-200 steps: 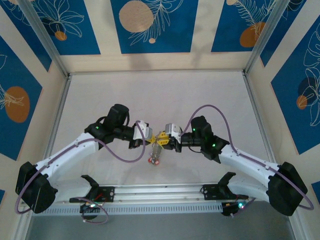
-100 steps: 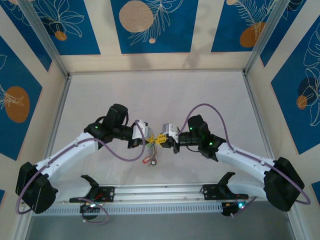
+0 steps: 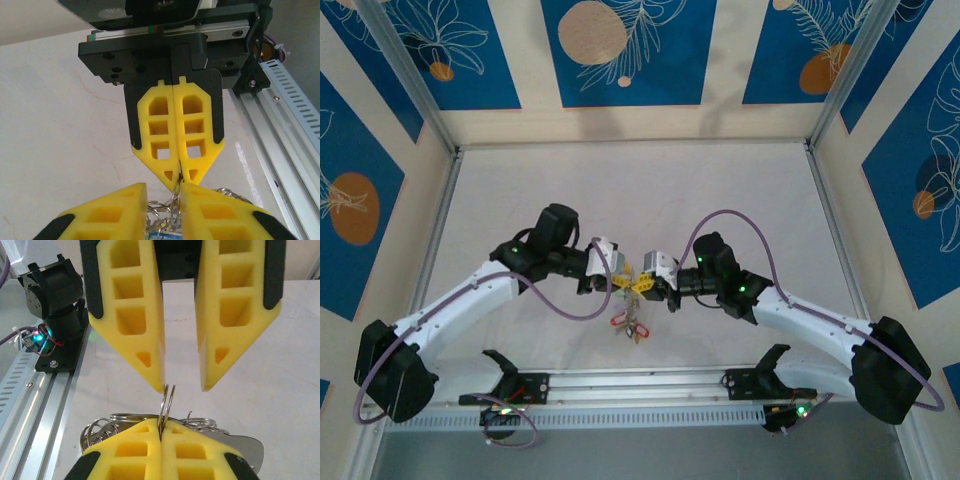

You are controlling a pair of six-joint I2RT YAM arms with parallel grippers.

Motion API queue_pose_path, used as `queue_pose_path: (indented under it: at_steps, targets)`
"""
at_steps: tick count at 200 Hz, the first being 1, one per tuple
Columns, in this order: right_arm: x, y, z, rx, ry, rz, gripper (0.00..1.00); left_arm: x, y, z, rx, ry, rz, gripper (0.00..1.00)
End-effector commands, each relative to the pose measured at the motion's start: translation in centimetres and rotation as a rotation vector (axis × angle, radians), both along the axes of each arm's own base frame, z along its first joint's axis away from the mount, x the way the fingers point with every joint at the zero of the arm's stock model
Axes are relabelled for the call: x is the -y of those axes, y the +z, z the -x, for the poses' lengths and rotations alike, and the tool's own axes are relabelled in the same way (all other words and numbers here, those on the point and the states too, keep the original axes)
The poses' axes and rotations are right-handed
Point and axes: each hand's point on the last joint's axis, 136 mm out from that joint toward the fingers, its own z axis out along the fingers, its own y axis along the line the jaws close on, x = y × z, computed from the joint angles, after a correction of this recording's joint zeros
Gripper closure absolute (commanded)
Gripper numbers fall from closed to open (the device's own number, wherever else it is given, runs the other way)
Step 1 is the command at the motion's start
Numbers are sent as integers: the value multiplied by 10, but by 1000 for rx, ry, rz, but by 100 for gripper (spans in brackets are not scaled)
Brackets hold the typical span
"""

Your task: Put the keys on the keyring

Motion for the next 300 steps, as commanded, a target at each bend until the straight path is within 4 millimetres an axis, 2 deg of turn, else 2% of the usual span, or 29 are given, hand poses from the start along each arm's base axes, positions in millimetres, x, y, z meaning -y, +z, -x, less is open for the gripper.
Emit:
queue_pose_path:
  at_steps: [1,43,70,86,97,149,204,300]
  targets:
    - [-7,23,-2,55,21,-44,100,2,4,5,-3,-44,-7,81]
    - [-8,24,-3,63,27,-38,100,1,-4,8,-4,-62,-37,76]
    - [-9,24,-3,62,27,-41,100,1,-8,9,-24,-70,-64,77]
    - [-10,25,-2,61,36,-40,100,0,-12,9,-23,-68,-80,84]
    - [-10,26,-2,62,37,-42,100,-1,-12,7,-18,-60,-88,100]
    - [-3,26,-3,68,16,-44,100,-5,-12,5,36,-32,-91,100]
    - [9,44,-1,80,-6,-101,100,-9,-23,-2,29,-1,-152,100]
    - [4,47,-4,86,21,-113,100,-11,-33,-10,20,29,-202,100]
